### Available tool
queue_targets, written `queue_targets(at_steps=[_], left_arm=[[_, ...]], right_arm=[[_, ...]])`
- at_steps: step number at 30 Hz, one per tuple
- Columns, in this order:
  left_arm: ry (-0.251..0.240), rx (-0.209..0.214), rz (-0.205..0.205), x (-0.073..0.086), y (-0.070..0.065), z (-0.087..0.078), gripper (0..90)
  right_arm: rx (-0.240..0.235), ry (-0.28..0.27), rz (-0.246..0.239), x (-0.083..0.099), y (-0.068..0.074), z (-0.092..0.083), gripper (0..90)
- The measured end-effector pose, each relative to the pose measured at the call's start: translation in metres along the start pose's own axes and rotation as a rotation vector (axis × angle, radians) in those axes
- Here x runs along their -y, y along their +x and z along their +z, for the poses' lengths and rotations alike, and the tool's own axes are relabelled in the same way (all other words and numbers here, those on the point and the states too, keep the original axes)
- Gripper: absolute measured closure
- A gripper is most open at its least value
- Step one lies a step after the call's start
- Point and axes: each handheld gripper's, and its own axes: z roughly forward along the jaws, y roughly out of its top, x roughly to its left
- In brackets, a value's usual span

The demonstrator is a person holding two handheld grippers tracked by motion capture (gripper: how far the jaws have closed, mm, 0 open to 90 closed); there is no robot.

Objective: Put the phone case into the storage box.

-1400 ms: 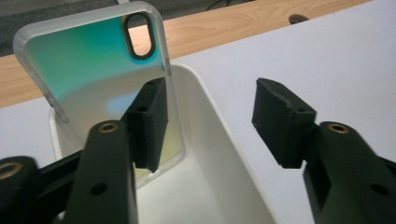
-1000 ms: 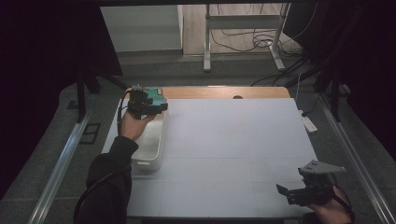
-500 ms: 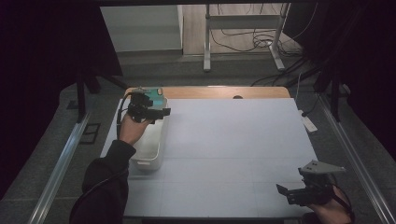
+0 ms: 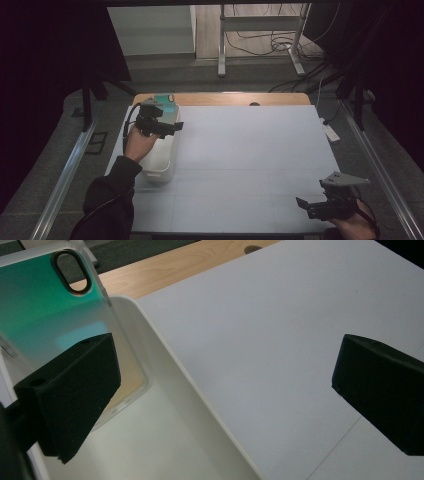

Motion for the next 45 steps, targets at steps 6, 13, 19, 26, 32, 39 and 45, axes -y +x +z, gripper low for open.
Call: queue_targets(at_steps=[6, 13, 19, 26, 32, 39, 45], left_arm=[[-0.002, 0.008, 0.017, 0.007, -0.005, -0.004, 0.0], [-0.009, 0.019, 0.027, 0.014, -0.012, -0.009, 0.0], [-0.032, 0.034, 0.005, 0.02, -0.015, -0.014, 0.0], [-0.045, 0.026, 0.017, 0.027, -0.021, -0.02, 0.0], [-0.049, 0.046, 0.035, 0.033, -0.029, -0.024, 0.0], [-0.05, 0.064, 0.046, 0.039, -0.036, -0.025, 0.0], [-0.063, 0.061, 0.048, 0.045, -0.042, -0.029, 0.0]], right_arm=[[0.0, -0.001, 0.001, 0.0, 0.0, 0.0, 0.0], [0.0, 0.0, -0.001, 0.0, 0.0, 0.0, 0.0], [0.001, -0.001, 0.001, 0.0, 0.0, 0.0, 0.0], [0.003, -0.001, 0.003, 0.0, 0.0, 0.0, 0.0], [0.005, 0.001, 0.002, 0.0, 0.0, 0.0, 0.0], [0.007, 0.001, 0.005, 0.0, 0.0, 0.0, 0.0], [0.007, -0.001, 0.007, 0.0, 0.0, 0.0, 0.0]])
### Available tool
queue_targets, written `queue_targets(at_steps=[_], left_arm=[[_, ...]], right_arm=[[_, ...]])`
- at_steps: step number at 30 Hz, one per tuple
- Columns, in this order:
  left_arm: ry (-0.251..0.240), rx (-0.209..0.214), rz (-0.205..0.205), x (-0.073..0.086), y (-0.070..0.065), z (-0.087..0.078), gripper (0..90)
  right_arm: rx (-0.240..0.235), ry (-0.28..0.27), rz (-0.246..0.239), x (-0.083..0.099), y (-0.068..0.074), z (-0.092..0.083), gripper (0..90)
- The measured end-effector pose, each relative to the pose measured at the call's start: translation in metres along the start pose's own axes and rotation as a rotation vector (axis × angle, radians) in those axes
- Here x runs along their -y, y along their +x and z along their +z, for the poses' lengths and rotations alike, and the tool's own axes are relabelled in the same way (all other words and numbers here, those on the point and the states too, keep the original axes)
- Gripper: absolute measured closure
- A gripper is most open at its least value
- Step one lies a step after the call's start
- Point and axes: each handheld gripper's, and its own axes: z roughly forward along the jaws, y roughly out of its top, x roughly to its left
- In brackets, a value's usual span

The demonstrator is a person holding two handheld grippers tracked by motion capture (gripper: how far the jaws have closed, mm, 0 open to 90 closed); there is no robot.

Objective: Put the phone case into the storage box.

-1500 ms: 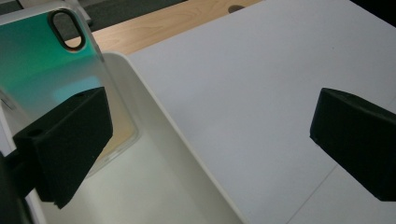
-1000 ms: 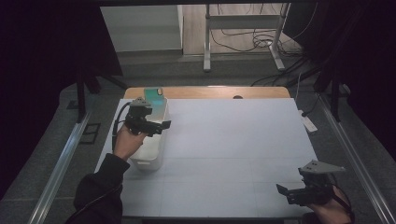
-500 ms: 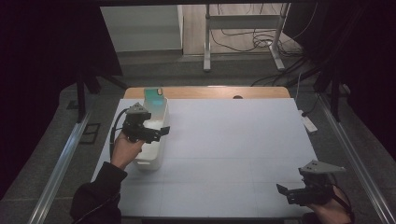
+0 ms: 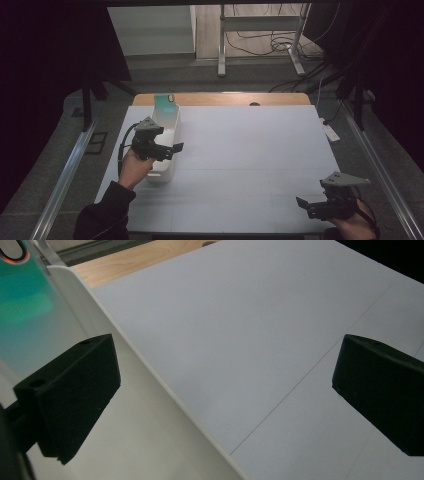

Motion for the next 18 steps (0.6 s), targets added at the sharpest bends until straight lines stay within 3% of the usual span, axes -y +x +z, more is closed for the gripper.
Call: queue_targets(at_steps=[18], left_arm=[[-0.005, -0.005, 0.018, 0.017, -0.019, -0.011, 0.0]], right_arm=[[0.0, -0.004, -0.008, 0.0, 0.001, 0.0, 0.0]])
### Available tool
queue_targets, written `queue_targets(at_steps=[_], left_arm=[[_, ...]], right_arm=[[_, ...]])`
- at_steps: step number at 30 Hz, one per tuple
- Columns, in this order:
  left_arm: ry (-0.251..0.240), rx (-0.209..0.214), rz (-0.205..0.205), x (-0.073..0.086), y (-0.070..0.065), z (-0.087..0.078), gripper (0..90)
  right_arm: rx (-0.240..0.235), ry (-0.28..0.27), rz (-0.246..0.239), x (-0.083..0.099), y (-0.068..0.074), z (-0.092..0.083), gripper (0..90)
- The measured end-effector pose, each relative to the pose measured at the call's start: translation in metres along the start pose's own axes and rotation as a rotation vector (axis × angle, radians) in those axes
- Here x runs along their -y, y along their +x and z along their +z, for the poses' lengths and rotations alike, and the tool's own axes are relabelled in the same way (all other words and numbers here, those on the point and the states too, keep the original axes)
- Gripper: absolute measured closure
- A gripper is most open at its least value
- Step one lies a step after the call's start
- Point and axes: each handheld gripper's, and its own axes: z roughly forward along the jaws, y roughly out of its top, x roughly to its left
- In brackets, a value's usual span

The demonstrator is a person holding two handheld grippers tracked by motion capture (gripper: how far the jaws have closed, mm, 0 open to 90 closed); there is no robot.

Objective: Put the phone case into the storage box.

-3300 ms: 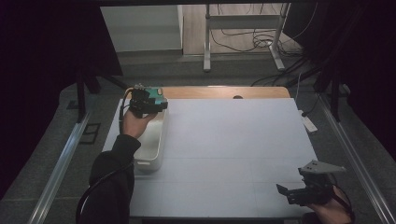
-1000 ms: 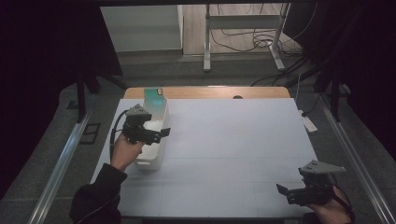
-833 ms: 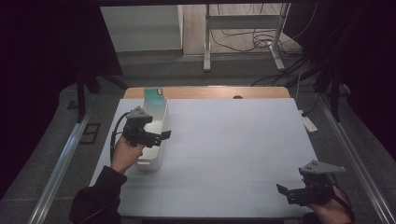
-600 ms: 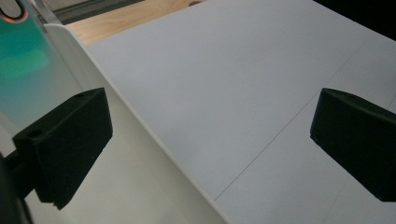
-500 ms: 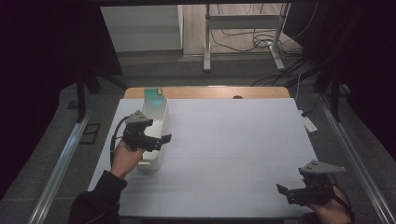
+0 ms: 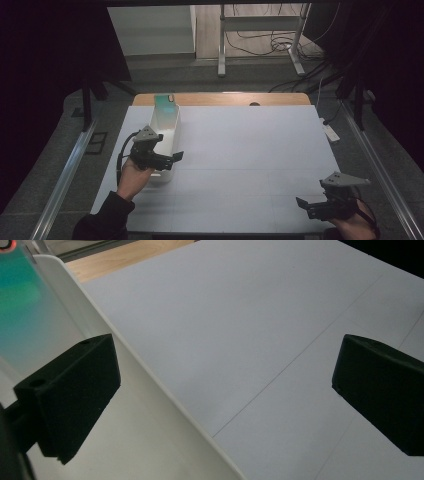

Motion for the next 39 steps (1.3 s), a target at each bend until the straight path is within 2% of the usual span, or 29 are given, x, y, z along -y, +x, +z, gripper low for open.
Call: queue_targets(at_steps=[22, 31, 39], left_arm=[[-0.03, -0.041, -0.001, 0.024, -0.018, -0.024, 0.0], [-0.029, -0.053, 0.004, 0.034, -0.025, -0.033, 0.0], [-0.02, -0.066, -0.012, 0.042, -0.029, -0.042, 0.0]], right_arm=[[-0.005, -0.004, -0.006, 0.0, 0.0, -0.001, 0.0], [-0.004, -0.004, -0.003, 0.0, 0.0, 0.0, 0.0], [-0.004, -0.003, -0.003, 0.0, 0.0, 0.0, 0.0]])
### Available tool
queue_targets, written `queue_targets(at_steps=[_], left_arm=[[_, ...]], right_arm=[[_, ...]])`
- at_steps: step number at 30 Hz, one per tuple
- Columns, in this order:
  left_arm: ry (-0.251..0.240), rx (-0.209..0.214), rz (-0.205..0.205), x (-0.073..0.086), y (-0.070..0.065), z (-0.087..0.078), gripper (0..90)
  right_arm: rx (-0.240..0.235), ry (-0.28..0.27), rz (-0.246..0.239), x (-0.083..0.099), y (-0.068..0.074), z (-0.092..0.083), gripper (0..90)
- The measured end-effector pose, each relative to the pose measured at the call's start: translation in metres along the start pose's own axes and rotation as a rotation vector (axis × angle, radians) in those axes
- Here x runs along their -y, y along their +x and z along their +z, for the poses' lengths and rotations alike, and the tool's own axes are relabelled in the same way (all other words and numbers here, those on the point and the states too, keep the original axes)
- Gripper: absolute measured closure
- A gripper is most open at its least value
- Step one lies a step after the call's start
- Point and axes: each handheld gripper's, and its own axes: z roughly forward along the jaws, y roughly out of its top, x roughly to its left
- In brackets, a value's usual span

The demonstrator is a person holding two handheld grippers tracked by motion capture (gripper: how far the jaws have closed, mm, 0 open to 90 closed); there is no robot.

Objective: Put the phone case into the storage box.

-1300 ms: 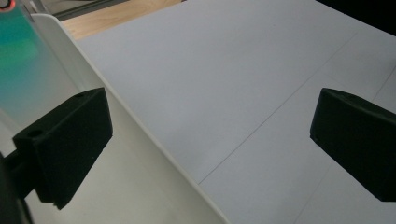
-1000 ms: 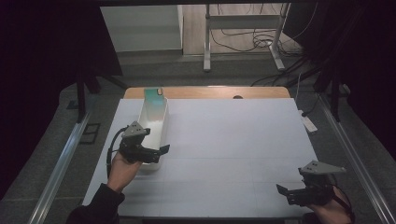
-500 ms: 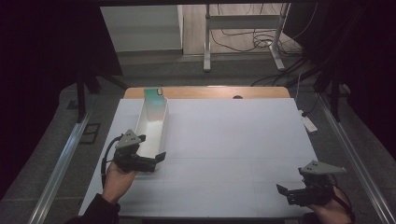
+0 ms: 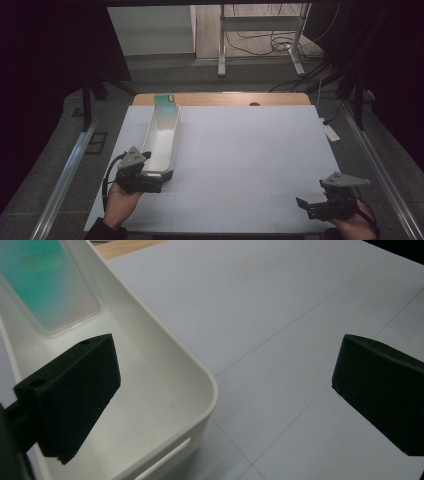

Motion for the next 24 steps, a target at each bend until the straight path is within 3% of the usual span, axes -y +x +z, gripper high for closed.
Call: queue_targets(at_steps=[24], left_arm=[[0.042, -0.078, -0.03, 0.026, -0.001, -0.028, 0.0]], right_arm=[[0.007, 0.004, 0.002, 0.0, 0.0, 0.0, 0.0]])
